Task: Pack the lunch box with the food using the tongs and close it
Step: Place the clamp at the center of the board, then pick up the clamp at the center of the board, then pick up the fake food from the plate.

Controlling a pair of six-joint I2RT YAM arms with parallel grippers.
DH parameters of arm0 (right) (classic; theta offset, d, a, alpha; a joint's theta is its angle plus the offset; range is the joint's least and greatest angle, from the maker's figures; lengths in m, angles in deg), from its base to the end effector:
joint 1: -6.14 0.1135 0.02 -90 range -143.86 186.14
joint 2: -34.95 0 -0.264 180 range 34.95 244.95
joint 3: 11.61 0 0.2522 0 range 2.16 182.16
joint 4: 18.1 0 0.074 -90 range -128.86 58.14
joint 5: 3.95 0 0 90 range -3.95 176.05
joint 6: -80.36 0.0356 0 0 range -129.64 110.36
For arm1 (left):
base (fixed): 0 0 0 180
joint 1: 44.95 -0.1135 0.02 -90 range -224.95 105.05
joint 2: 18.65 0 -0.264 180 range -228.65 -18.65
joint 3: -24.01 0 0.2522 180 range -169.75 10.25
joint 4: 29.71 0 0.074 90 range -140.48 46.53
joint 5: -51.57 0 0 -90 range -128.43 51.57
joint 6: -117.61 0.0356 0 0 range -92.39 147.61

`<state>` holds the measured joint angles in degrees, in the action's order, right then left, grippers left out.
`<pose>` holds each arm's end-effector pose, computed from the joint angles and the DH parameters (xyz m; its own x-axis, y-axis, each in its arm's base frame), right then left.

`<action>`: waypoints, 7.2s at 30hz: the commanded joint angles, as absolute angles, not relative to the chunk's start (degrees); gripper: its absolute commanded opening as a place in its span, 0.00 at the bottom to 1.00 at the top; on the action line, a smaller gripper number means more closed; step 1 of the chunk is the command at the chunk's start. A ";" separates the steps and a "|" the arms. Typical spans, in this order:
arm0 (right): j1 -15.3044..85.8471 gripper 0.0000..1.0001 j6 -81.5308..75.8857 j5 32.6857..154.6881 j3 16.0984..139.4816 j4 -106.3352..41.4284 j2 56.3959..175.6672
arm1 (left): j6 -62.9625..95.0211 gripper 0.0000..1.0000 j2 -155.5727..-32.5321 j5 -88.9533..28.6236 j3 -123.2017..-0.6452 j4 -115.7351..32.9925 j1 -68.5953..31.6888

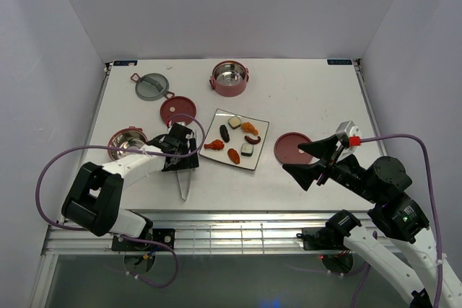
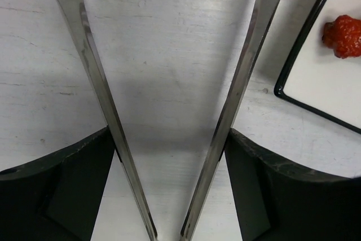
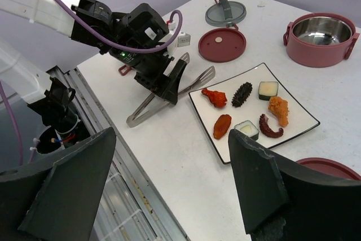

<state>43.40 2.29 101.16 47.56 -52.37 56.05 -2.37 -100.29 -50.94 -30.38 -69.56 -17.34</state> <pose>0.0584 0.0560 0.3712 -0.1120 0.1655 -0.9798 -0.7853 0.5894 0.1894 0.2235 -0.1082 0.1590 -0.8958 -0.0820 -0.4368 -0.0807 0.9965 -0.0216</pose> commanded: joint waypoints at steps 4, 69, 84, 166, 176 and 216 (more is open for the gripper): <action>43.67 0.86 1.08 100.20 49.71 -52.07 55.34 | -1.66 0.85 -99.06 -47.30 -29.30 -67.03 -19.55; 43.67 0.86 1.88 100.81 48.47 -50.58 56.66 | -2.44 0.71 -92.12 -53.81 -49.27 -93.85 -17.44; 43.67 0.86 1.00 99.49 49.53 -53.13 54.64 | -4.91 0.69 -100.65 -52.93 -36.60 -77.14 -17.44; 43.67 0.86 0.30 99.49 49.53 -55.06 55.34 | -5.35 0.54 -90.37 -54.87 -59.80 -102.45 -11.99; 43.67 0.86 -1.64 98.17 44.88 -55.24 54.99 | -5.70 0.52 -94.04 -60.13 -67.18 -102.02 -2.16; 43.85 0.86 -2.69 101.95 42.50 -51.46 53.94 | -1.24 0.61 -93.45 -61.02 -53.57 -84.52 4.00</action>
